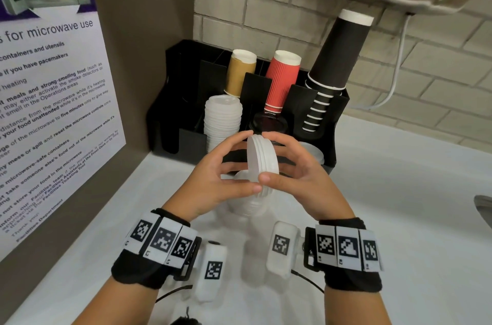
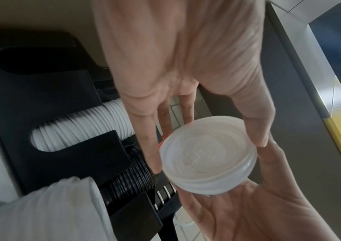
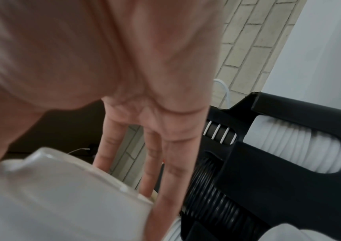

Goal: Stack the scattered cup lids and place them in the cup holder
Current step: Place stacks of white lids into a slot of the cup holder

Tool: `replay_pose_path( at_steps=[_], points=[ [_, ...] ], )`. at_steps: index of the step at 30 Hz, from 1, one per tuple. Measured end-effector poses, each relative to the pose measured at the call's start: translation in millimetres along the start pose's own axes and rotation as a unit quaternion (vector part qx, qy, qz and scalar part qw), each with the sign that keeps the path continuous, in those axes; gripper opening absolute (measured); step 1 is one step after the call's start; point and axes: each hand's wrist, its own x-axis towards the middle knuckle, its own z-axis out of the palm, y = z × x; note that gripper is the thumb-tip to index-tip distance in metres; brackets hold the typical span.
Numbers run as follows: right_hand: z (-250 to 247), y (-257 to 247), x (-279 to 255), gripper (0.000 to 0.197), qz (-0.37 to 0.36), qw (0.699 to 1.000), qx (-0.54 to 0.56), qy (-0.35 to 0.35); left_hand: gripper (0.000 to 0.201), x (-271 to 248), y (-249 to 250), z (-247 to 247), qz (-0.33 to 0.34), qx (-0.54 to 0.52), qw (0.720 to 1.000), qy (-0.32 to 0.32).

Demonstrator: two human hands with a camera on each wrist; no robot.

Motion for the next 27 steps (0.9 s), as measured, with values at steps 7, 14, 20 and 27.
replay_pose_path(
  at_steps=[7,14,20,27],
  points=[
    [5.1,-0.3,-0.2,0.06,-0.028,1.0,-0.006,0.012,0.09,0.1,-1.6,0.3,0.003,-0.002,1.0,0.002],
    [-42.7,-5.1,21.7,0.057,-0.058,0.965,-0.108,0.233,0.054,0.4,-1.9,-13.8,0.004,0.013,0.994,0.104],
    [-99.8,16.2,46.8,0.056,0.059,0.901,-0.384,0.192,0.031,4.4,-8.9,-29.3,0.023,0.035,0.987,0.154],
    [-97.7,31.4,68.1,0.059,0.106,0.853,-0.505,0.077,0.029,4.7,-8.2,-23.6,0.003,0.049,0.987,0.155]
  ],
)
